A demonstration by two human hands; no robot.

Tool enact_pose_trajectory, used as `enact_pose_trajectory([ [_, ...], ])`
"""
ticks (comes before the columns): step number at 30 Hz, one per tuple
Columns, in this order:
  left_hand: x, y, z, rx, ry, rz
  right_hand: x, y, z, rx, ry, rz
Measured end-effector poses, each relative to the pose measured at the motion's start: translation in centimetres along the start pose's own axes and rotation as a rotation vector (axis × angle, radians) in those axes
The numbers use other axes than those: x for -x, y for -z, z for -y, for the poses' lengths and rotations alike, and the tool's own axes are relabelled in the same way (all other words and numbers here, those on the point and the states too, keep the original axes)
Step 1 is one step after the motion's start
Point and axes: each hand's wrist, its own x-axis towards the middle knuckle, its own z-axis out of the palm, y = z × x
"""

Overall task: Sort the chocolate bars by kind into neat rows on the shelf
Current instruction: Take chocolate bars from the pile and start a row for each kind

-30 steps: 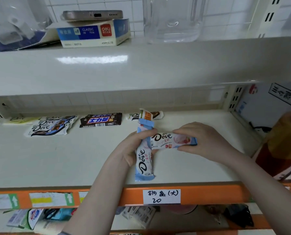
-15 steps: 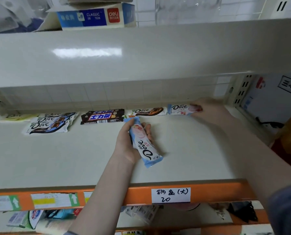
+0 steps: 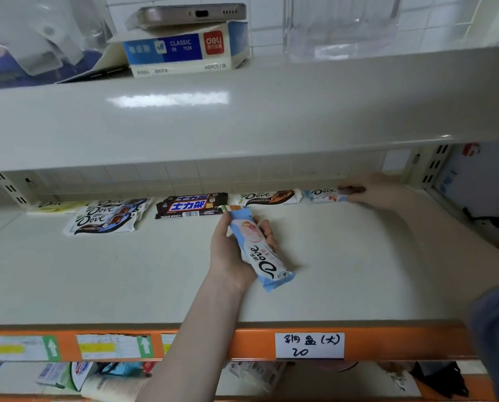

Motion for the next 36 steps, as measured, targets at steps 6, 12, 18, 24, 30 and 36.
enact_pose_trajectory([
  [6, -0.5, -0.1, 0.0, 0.044, -0.055, 0.044, 1.0, -0.7, 1.2, 0.089, 0.007, -0.119],
  [12, -0.4, -0.8, 0.8, -0.208, -0.165, -0.007, 5.3, -2.9, 6.4, -0.22, 0.106, -0.25],
  [18, -0.3, -1.7, 1.7, -0.552, -0.241, -0.155, 7.3, -3.6, 10.2, -0.441, 0.184, -0.123],
  [24, 0.1, -2.3, 2.2, -0.721, -0.227, -0.14, 7.5, -4.0, 10.7, -0.626, 0.107, -0.053],
  [30, 1.2, -2.3, 1.9, -0.833, -0.141, -0.052, 7.9, -3.7, 9.3, -0.874, -0.07, -0.252],
  [36, 1.7, -1.5, 0.8, -0.793, -0.182, -0.105, 9.1, -2.9, 7.2, -0.814, -0.167, -0.379],
])
